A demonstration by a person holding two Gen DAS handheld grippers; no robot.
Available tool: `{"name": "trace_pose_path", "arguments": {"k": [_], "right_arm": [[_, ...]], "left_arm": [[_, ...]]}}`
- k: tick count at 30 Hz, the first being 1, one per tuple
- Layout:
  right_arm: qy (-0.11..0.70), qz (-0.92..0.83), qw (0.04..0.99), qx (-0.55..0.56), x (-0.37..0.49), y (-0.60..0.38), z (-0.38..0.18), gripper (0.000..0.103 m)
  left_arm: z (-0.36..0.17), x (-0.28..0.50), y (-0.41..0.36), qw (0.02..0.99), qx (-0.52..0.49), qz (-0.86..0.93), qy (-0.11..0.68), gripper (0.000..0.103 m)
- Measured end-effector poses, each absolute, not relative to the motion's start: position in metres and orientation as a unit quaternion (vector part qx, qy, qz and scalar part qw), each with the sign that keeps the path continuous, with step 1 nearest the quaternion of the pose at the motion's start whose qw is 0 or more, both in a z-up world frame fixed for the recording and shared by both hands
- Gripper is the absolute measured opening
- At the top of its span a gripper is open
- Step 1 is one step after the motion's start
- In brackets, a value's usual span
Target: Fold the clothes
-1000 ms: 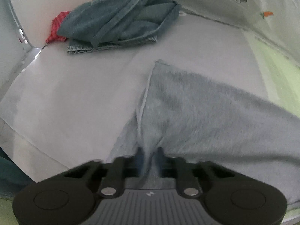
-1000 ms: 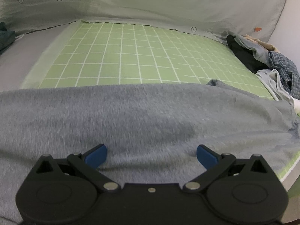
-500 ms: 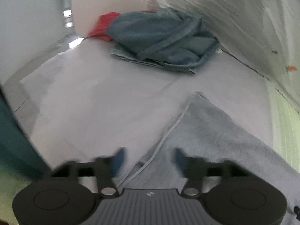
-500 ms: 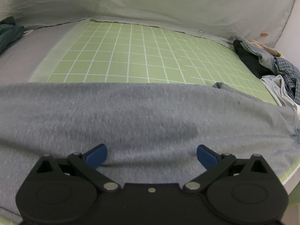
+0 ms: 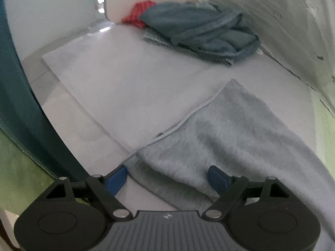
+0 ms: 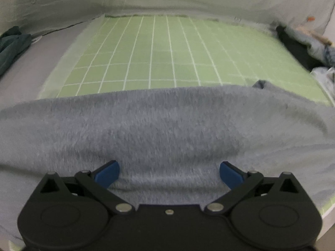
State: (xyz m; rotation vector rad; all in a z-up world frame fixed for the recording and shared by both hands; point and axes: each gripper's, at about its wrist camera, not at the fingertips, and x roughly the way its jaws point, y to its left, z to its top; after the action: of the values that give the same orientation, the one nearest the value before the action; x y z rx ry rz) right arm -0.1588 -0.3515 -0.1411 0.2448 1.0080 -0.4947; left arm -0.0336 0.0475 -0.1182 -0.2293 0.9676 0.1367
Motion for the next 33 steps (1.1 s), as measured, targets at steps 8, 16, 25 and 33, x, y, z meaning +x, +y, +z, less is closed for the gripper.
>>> {"name": "trace_pose_path", "arguments": {"k": [8,16,25,33], "right_arm": [[0.513,-0.19,0.827,0.127,-0.148,-0.366,-0.142,0.103],[0.534,-0.148,0.826,0.105,-0.137,-0.374,-0.142,0.103],[0.535,-0.129,0.829,0.095,-0.136,-0.375,-0.141,0.103],[0.505,-0.133,0.845,0.114,-0.152,-0.377,-0.14,0.103]], "left_arm": [[-0.115,-0.041,0.037,0.885,-0.096,0.103,0.444,0.025],[-0.089,-0.047,0.038,0.897,-0.12,0.112,0.411,0.004],[-0.058,-0.04,-0.009,0.915,-0.113,0.035,0.385,0.004],[-0.056,-0.048,-0.091,0.896,-0.048,-0.122,0.424,0.004]]}}
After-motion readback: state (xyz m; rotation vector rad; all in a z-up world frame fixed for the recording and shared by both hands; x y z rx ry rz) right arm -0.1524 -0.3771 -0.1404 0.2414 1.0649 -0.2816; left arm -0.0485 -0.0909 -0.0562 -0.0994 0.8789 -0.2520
